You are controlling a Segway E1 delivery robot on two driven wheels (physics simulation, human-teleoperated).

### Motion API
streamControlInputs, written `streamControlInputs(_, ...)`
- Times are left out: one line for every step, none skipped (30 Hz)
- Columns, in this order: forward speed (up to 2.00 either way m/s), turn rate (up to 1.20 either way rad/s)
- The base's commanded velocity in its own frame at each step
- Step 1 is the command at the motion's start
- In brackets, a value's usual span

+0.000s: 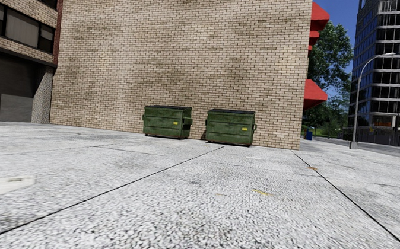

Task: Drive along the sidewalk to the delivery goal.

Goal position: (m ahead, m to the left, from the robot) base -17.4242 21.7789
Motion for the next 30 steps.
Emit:
streamControlInputs(0.0, 0.0)
streamControlInputs(0.0, 0.0)
streamControlInputs(0.0, 0.0)
streamControlInputs(0.0, 0.0)
streamControlInputs(0.0, 0.0)
streamControlInputs(0.0, 0.0)
streamControlInputs(0.0, 0.0)
streamControlInputs(0.0, 0.0)
streamControlInputs(0.0, 0.0)
streamControlInputs(0.0, 0.0)
streamControlInputs(0.0, 0.0)
streamControlInputs(0.0, 0.0)
streamControlInputs(0.0, 0.0)
streamControlInputs(0.0, 0.0)
streamControlInputs(0.0, 0.0)
streamControlInputs(0.0, 0.0)
streamControlInputs(0.0, 0.0)
streamControlInputs(0.0, 0.0)
streamControlInputs(0.0, 0.0)
streamControlInputs(0.0, 0.0)
streamControlInputs(0.0, 0.0)
streamControlInputs(0.0, 0.0)
streamControlInputs(0.0, 0.0)
streamControlInputs(0.0, 0.0)
streamControlInputs(0.0, 0.0)
streamControlInputs(0.0, 0.0)
streamControlInputs(0.0, 0.0)
streamControlInputs(0.0, 0.0)
streamControlInputs(0.0, 0.0)
streamControlInputs(0.0, 0.0)
